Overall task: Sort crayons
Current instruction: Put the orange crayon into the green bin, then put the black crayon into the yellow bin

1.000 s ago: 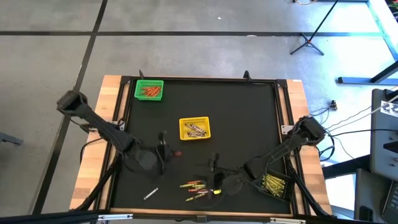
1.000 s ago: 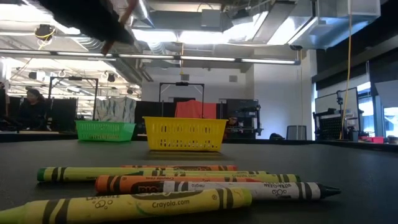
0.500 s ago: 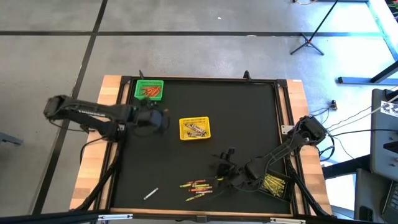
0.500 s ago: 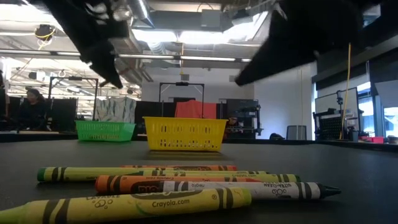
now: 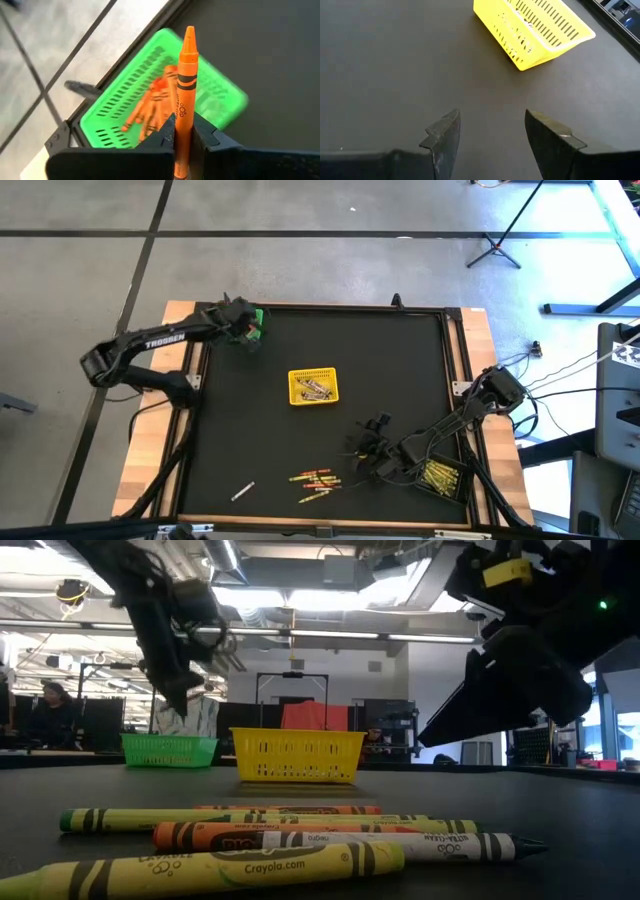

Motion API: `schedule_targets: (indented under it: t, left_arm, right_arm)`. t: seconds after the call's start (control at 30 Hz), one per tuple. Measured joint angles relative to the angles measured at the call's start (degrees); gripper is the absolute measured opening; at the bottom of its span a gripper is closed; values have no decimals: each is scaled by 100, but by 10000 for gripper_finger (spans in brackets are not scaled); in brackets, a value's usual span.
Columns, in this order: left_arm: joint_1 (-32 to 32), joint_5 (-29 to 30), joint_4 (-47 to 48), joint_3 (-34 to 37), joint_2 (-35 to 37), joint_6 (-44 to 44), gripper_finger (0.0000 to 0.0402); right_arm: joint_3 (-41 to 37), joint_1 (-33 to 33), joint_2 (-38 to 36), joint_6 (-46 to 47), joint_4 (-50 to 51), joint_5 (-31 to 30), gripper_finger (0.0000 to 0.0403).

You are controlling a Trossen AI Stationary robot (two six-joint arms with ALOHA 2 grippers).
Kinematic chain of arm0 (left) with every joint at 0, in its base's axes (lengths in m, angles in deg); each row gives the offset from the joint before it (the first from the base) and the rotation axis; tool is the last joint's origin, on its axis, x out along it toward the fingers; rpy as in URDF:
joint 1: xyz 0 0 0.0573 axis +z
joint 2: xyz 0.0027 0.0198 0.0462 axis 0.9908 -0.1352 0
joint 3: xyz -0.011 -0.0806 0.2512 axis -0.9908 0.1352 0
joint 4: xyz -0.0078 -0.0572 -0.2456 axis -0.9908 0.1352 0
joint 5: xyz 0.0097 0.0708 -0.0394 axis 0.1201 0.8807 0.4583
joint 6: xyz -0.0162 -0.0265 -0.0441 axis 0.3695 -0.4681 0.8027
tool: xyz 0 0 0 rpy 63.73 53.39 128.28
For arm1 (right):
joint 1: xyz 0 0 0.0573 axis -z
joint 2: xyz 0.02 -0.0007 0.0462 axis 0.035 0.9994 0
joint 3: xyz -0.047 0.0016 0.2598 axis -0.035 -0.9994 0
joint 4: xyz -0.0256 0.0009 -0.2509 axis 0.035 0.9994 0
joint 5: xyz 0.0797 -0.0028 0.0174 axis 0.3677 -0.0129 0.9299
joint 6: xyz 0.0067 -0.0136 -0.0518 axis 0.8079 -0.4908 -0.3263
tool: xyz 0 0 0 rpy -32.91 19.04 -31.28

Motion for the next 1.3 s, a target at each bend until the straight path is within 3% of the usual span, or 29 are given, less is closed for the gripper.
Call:
schedule_targets:
  t: [0.2,0.5,0.67,0.8,0.9,1.13,1.3]
  left_arm:
    - [799,-20,-653,2,-631,-148,12]
    - [1068,24,-825,2,-1220,-144,28]
    - [984,21,-810,2,-1088,-150,62]
    - [739,-88,-695,2,-585,-138,79]
    - [401,-693,-615,2,-89,-104,81]
    - [-717,-3297,-351,0,695,377,79]
    - [-1985,-4015,-169,0,806,993,79]
  right_arm:
    - [-216,0,0,4,-390,-65,222]
    - [-246,0,2,0,-529,-66,222]
    - [-246,0,2,-24,-555,-65,222]
    - [-246,0,2,19,-574,-65,222]
    - [-246,0,2,19,-677,-67,222]
    - [-246,0,4,-33,-1040,-62,222]
    - [-246,0,7,-52,-1209,36,222]
